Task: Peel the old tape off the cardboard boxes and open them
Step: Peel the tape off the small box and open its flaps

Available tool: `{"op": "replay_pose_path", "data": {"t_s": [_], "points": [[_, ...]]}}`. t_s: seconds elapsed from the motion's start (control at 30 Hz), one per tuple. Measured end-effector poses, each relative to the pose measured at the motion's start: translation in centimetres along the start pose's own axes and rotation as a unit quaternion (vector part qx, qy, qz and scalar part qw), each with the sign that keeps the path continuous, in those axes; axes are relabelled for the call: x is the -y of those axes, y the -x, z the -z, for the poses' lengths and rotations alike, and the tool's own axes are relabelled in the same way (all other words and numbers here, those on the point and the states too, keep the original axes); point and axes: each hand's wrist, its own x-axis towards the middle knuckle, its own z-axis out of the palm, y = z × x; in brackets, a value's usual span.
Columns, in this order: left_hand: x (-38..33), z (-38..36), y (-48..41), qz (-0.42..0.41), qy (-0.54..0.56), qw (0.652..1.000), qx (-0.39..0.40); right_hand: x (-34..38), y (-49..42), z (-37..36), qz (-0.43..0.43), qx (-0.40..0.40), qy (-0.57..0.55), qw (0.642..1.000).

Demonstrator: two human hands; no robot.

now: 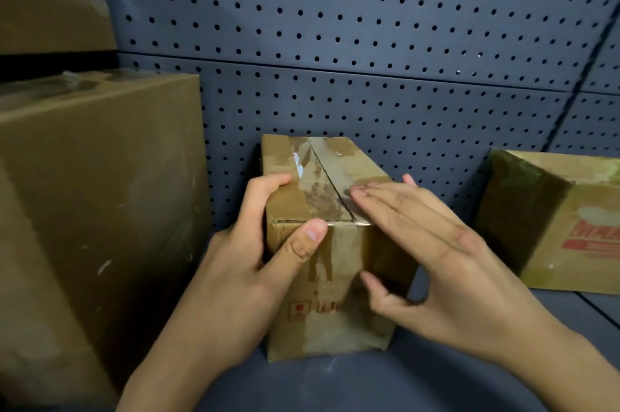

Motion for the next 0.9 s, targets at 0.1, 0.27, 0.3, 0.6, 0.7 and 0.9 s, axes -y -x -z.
{"op": "replay_pose_path", "data": {"t_s": [0.1,0.27,0.3,0.6,0.7,0.9], "points": [[0.2,-0.2,0.0,-0.004,-0.003,1.000,-0.007,0.7,-0.3,-0.6,-0.021,-0.034,0.023,0.999],[0.3,-0.4,0.1,-0.006,-0.016,1.000,-0.026,2.8,-0.4,-1.8,-0.083,-0.071,0.095,0.989],[0.3,-0.5,0.1,-0.005,-0.018,0.999,-0.026,3.2,-0.4,-2.1,-0.094,-0.076,0.110,0.987],[0.3,-0.3,0.0,-0.006,-0.011,1.000,-0.022,4.1,-0.5,-2.2,-0.131,-0.091,0.063,0.985],[0.3,-0.3,0.1,-0.012,-0.008,1.000,-0.020,3.9,-0.4,-2.2,-0.127,-0.089,0.059,0.986],[0.2,-0.1,0.1,-0.002,0.003,1.000,-0.020,3.9,-0.2,-2.7,-0.102,-0.094,0.093,0.986]]}}
